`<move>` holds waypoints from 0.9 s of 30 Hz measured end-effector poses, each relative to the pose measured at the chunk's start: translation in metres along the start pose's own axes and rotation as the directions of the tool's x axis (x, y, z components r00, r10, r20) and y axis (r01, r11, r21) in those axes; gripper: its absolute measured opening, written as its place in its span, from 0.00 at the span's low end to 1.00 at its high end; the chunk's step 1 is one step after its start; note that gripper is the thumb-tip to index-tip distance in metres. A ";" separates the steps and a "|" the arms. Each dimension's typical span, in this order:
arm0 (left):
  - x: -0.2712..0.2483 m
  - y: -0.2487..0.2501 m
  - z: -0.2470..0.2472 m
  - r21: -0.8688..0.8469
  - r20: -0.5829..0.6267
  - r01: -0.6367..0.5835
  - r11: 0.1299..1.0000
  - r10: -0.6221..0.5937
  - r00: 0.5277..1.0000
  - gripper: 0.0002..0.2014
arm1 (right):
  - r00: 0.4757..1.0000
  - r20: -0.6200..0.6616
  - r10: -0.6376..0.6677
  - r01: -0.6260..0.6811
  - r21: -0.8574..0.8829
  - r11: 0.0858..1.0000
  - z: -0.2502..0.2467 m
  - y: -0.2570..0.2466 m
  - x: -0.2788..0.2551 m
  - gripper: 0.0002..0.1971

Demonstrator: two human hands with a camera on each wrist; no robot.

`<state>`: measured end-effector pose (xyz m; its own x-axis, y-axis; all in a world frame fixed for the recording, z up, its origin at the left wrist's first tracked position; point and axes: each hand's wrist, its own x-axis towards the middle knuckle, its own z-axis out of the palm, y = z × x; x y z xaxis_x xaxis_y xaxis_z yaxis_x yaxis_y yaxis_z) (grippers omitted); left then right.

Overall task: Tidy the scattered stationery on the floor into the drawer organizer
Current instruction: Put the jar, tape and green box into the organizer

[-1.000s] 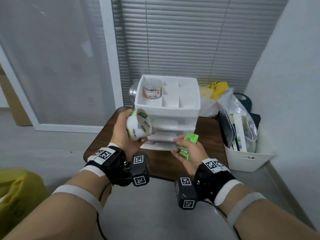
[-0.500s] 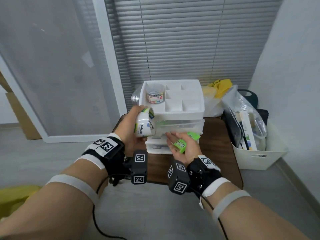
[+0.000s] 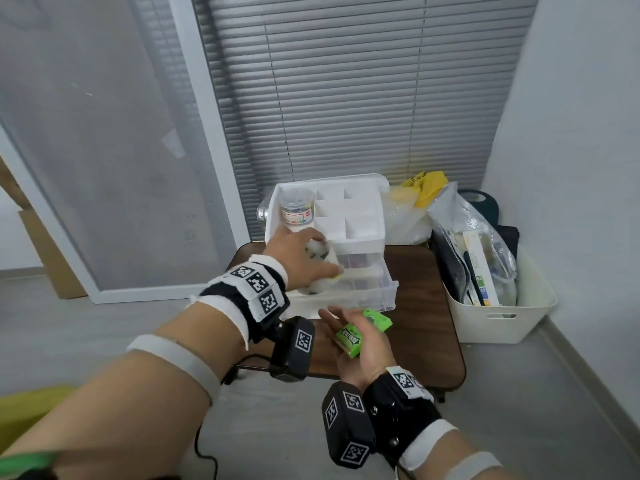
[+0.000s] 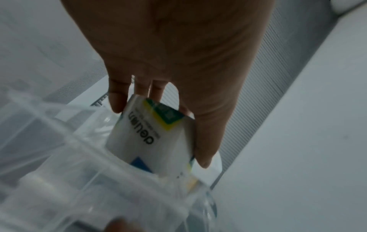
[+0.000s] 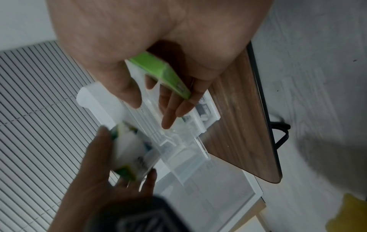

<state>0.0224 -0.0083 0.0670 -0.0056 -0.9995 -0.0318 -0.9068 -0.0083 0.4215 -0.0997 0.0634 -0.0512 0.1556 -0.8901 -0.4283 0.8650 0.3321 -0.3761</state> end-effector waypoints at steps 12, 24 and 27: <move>0.008 -0.036 0.023 0.186 -0.223 -0.134 0.973 0.175 0.959 0.38 | 0.996 0.094 -0.008 0.007 0.010 1.000 0.004 0.000 0.000 0.13; 0.025 -0.044 0.026 0.171 -0.173 -0.155 0.973 0.184 0.968 0.29 | 0.995 0.077 -0.057 0.058 -0.012 0.998 0.029 -0.011 0.039 0.11; 0.027 -0.050 0.026 0.217 -0.154 -0.190 0.958 0.226 0.962 0.28 | 0.995 0.065 -0.074 0.076 -0.039 0.996 0.038 -0.014 0.049 0.15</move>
<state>0.0569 -0.0343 0.0210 -0.1455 -0.9679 0.2047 -0.9585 0.1892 0.2135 -0.0863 0.0033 -0.0361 0.1221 -0.9305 -0.3453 0.8550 0.2753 -0.4396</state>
